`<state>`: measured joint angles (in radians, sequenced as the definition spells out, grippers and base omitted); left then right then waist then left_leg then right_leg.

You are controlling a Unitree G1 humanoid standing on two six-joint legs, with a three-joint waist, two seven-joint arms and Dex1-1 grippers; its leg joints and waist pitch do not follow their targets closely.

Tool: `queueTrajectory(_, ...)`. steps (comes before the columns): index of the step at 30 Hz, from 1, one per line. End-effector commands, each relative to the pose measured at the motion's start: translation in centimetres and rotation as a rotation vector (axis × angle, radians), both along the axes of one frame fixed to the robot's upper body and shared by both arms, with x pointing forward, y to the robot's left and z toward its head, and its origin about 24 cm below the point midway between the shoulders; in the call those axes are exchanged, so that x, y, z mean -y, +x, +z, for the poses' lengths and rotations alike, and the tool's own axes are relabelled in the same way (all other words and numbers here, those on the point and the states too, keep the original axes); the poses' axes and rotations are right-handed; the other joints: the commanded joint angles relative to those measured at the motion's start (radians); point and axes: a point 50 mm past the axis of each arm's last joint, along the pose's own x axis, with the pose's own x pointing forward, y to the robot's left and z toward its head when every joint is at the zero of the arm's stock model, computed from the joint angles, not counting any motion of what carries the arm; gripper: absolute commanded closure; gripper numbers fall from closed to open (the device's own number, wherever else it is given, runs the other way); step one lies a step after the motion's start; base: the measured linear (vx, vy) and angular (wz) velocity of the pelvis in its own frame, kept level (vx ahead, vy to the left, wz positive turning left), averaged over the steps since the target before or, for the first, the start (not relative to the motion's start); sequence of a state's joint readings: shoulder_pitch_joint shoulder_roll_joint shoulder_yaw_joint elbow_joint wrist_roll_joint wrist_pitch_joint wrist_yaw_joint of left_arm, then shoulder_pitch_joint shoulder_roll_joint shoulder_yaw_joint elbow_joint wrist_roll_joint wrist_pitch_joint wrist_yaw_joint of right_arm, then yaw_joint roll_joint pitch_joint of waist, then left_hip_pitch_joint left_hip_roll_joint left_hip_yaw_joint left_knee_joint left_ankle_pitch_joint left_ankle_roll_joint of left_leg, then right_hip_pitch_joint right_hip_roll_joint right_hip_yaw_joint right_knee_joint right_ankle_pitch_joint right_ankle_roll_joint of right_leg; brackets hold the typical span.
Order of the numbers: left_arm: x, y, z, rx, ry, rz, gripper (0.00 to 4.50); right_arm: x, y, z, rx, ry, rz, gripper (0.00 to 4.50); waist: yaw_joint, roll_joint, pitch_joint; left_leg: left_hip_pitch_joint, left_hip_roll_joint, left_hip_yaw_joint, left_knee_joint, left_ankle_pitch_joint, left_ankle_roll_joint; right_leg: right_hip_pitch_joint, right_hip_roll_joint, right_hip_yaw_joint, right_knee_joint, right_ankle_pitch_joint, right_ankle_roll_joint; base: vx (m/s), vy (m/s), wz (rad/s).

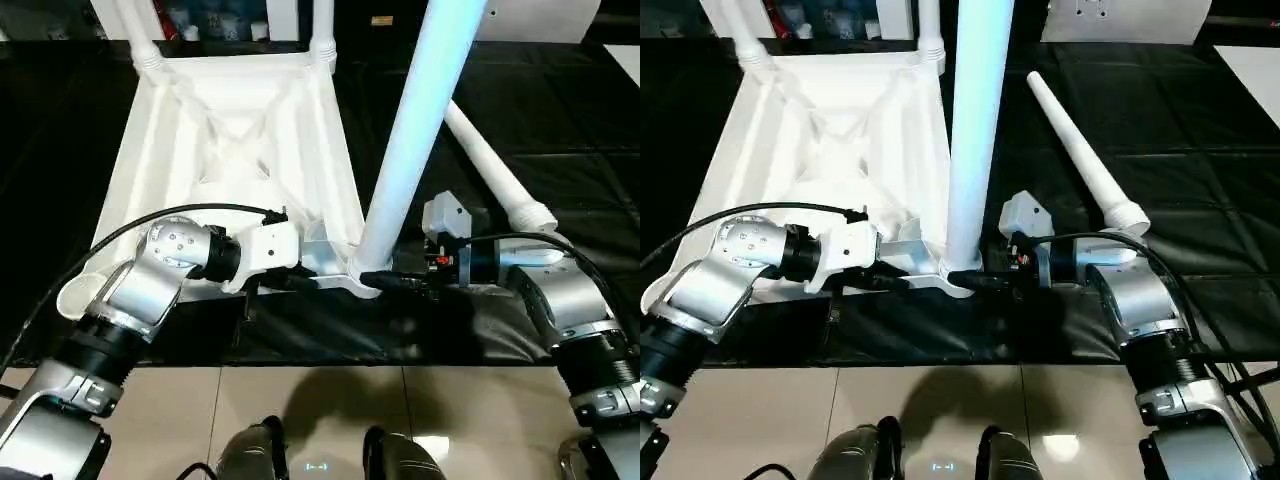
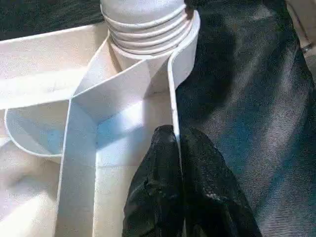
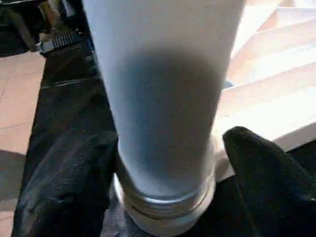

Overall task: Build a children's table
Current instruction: Rotate leg to tighten

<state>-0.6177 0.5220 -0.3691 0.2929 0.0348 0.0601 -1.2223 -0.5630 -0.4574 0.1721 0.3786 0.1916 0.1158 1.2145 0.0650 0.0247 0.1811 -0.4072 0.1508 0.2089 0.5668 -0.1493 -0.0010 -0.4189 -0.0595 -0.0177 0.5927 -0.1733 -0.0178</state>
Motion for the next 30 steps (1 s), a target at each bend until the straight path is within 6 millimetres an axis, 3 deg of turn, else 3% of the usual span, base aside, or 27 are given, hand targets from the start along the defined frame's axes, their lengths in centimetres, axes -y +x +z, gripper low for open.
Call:
queueTrajectory(1,1.0,-0.9,-1.5,-0.053,0.071,-0.106,4.50,-0.2,0.2,0.0,0.003,-0.020,0.025,1.16,-0.005,-0.006,-0.080,0.040,0.085,-0.035,-0.059,-0.172,0.095,0.040,-0.090,0.042,-0.057,-0.154,-0.298,0.000,0.000,0.00)
queueTrajectory(10,1.0,-0.9,-1.7,-0.058,0.077,-0.120,4.50,-0.9,0.2,-0.3,-0.011,-0.002,0.053,1.75,-0.007,-0.006,-0.075,0.041,0.087,-0.037,-0.065,-0.216,0.074,0.038,-0.092,0.044,-0.063,-0.222,-0.284,0.000,0.000,0.00)
queueTrajectory(16,0.8,-1.0,-1.8,-0.066,0.043,-0.050,4.50,-1.3,-0.8,-1.1,-0.044,0.035,0.056,1.78,-0.004,-0.001,-0.076,0.042,0.088,-0.036,-0.065,-0.193,0.079,0.037,-0.091,0.045,-0.059,-0.175,-0.291,0.000,0.000,0.00)
queueTrajectory(18,1.2,-1.0,-1.7,-0.065,-0.018,0.043,4.50,-2.0,-1.2,-1.6,-0.043,0.076,-0.028,1.78,-0.005,-0.005,-0.075,0.039,0.090,-0.036,-0.068,-0.185,0.081,0.039,-0.091,0.045,-0.059,-0.162,-0.292,0.000,0.000,0.00)
queueTrajectory(20,1.8,-0.9,-1.5,-0.057,-0.068,0.128,4.50,-2.8,-1.3,-2.2,-0.046,0.106,-0.125,1.78,-0.008,-0.005,-0.072,0.039,0.087,-0.038,-0.071,-0.219,0.073,0.036,-0.093,0.045,-0.067,-0.228,-0.282,0.000,0.000,0.00)
queueTrajectory(22,2.2,-0.8,-1.3,-0.050,-0.099,0.190,4.50,-3.3,-1.4,-2.6,-0.048,0.124,-0.194,1.78,-0.014,-0.004,-0.061,0.042,0.089,-0.042,-0.080,-0.296,0.037,0.029,-0.094,0.048,-0.078,-0.358,-0.256,0.000,0.000,0.00)
queueTrajectory(23,2.9,-0.6,-1.1,-0.041,-0.145,0.279,4.50,-4.3,-1.5,-2.9,-0.049,0.164,-0.285,1.78,-0.019,-0.001,-0.058,0.044,0.088,-0.050,-0.084,-0.347,-0.003,0.027,-0.099,0.049,-0.085,-0.470,-0.218,0.000,0.000,0.00)
queueTrajectory(25,3.5,-0.6,-1.0,-0.043,-0.178,0.337,4.50,-4.9,-1.5,-3.1,-0.061,0.201,-0.353,1.78,-0.030,-0.005,-0.056,0.044,0.086,-0.056,-0.088,-0.392,-0.029,0.021,-0.097,0.048,-0.090,-0.522,-0.190,0.000,0.000,0.00)
queueTrajectory(27,5.3,-0.3,-0.5,-0.035,-0.266,0.506,4.50,-6.9,-1.5,-3.3,-0.089,0.295,-0.525,1.79,-0.040,-0.004,-0.056,0.039,0.083,-0.060,-0.091,-0.403,-0.035,0.020,-0.097,0.047,-0.092,-0.532,-0.172,0.000,0.000,0.00)
queueTrajectory(28,5.4,-0.3,-0.4,-0.033,-0.270,0.514,4.50,-7.0,-1.4,-3.3,-0.090,0.299,-0.533,1.79,-0.044,-0.005,-0.055,0.037,0.085,-0.060,-0.094,-0.399,-0.040,0.021,-0.097,0.048,-0.092,-0.522,-0.171,0.000,0.000,0.00)
queueTrajectory(29,6.5,0.1,-0.1,-0.013,-0.324,0.627,4.50,-8.0,-1.1,-3.1,-0.110,0.361,-0.657,1.80,-0.051,-0.001,-0.059,0.040,0.083,-0.058,-0.091,-0.397,-0.041,0.013,-0.095,0.048,-0.097,-0.505,-0.169,0.000,0.000,0.00)
queueTrajectory(30,7.0,0.2,0.1,-0.004,-0.342,0.657,4.50,-8.3,-1.0,-3.1,-0.118,0.381,-0.699,1.80,-0.051,-0.004,-0.063,0.043,0.082,-0.058,-0.089,-0.393,-0.040,0.015,-0.095,0.046,-0.099,-0.495,-0.167,0.000,0.000,0.00)
